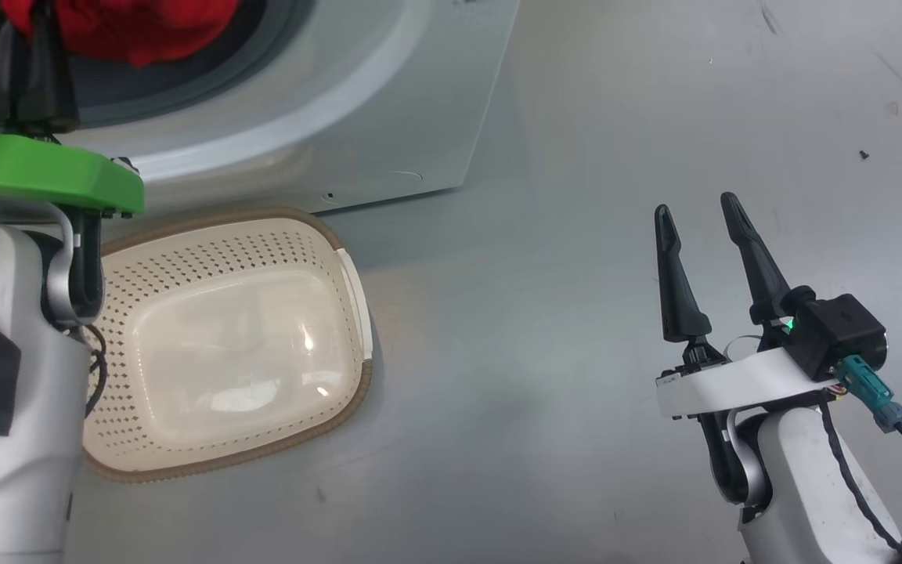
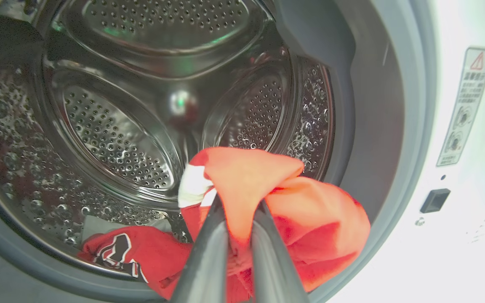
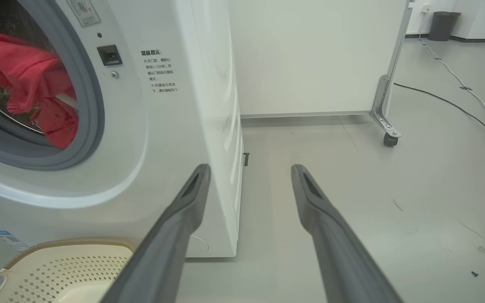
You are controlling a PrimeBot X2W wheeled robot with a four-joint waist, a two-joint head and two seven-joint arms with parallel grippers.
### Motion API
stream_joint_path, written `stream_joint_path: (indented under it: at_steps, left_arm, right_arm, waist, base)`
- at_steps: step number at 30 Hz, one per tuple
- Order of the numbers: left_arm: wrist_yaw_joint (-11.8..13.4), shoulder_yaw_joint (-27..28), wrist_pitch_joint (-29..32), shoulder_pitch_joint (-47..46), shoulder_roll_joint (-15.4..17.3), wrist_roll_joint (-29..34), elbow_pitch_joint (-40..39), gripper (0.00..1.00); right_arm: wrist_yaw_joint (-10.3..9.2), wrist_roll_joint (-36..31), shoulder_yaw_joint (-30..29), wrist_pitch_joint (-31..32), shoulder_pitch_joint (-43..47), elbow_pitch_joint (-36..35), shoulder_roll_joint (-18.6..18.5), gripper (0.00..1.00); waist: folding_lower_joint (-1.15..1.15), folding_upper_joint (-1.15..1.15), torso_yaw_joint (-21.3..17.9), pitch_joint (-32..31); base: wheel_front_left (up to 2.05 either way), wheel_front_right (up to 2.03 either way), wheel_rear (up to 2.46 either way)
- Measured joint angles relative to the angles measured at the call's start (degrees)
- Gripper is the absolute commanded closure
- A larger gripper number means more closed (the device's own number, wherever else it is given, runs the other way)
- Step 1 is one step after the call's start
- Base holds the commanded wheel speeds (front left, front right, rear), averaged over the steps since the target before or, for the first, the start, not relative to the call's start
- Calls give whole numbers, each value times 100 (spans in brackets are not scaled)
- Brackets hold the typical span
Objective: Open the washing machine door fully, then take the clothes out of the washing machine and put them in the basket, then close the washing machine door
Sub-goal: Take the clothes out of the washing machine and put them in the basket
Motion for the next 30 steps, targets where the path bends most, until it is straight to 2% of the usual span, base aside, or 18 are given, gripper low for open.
stream_joint_path:
  at_steps: [12, 30]
  left_arm:
    - [271, 31, -60, 582, -71, 310, -838, 100]
    - [653, 147, -107, 1469, -174, 654, -2550, 100]
  right_arm:
    - [55, -119, -96, 0, 351, 124, 0, 0]
    - [166, -177, -187, 0, 853, 181, 2, 0]
  waist:
    - [0, 0, 209, -619]
    - [0, 0, 522, -1526]
  base:
    - [0, 0, 0]
    - [0, 0, 0]
